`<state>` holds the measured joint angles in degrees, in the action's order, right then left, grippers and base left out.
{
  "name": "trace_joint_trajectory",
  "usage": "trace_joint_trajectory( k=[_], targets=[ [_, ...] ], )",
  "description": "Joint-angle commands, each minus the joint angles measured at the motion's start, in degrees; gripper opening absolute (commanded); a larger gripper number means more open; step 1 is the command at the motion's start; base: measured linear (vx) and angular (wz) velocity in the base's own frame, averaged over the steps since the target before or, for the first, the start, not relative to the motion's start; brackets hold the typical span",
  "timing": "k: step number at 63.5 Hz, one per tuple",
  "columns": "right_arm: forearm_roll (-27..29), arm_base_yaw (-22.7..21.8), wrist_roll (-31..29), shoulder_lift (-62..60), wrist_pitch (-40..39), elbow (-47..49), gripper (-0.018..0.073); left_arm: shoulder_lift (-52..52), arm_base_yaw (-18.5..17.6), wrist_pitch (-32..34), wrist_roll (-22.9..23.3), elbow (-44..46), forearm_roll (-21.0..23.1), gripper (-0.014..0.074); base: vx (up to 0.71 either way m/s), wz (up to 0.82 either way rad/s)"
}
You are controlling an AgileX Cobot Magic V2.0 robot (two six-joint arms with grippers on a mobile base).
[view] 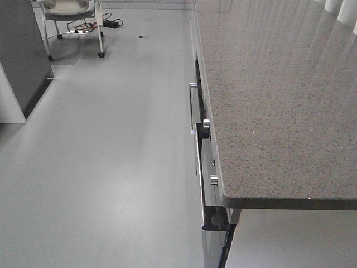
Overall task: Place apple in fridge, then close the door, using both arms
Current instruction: 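Close the right gripper on the apple and lift it off the counter, then drive the base away from the counter toward the open refrigerator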
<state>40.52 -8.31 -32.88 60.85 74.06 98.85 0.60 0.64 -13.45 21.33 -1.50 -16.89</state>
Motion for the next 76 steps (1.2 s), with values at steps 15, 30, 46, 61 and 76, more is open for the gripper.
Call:
trace_joint_trajectory(
  k=[15,30,46,61,76],
  targets=[
    [2.4,-0.2,-0.1,-0.3,-0.9,1.3,-0.0004,0.3,-0.2,4.0,0.2,-1.2,0.2,-0.0006,-0.02,0.07],
    [2.4,-0.2,-0.1,-0.4,-0.9,1.3,-0.0004,0.3,-0.2,4.0,0.2,-1.2,0.2,-0.0006,-0.05,0.26],
    [2.4,-0.2,-0.1,-0.4,-0.9,1.3,-0.0004,0.3,-0.2,4.0,0.2,-1.2,0.2,-0.0006,-0.05,0.5],
    [2.4,-0.2,-0.1,-0.4,-0.9,1.3,-0.0004,0.3,-0.2,4.0,0.2,-1.2,0.2,-0.0006,-0.06,0.67],
    [2.4,-0.2,-0.1,-0.4,-0.9,1.3,-0.0004,0.3,-0.2,4.0,0.2,-1.2,0.2,-0.0006,-0.06,0.69]
  ],
)
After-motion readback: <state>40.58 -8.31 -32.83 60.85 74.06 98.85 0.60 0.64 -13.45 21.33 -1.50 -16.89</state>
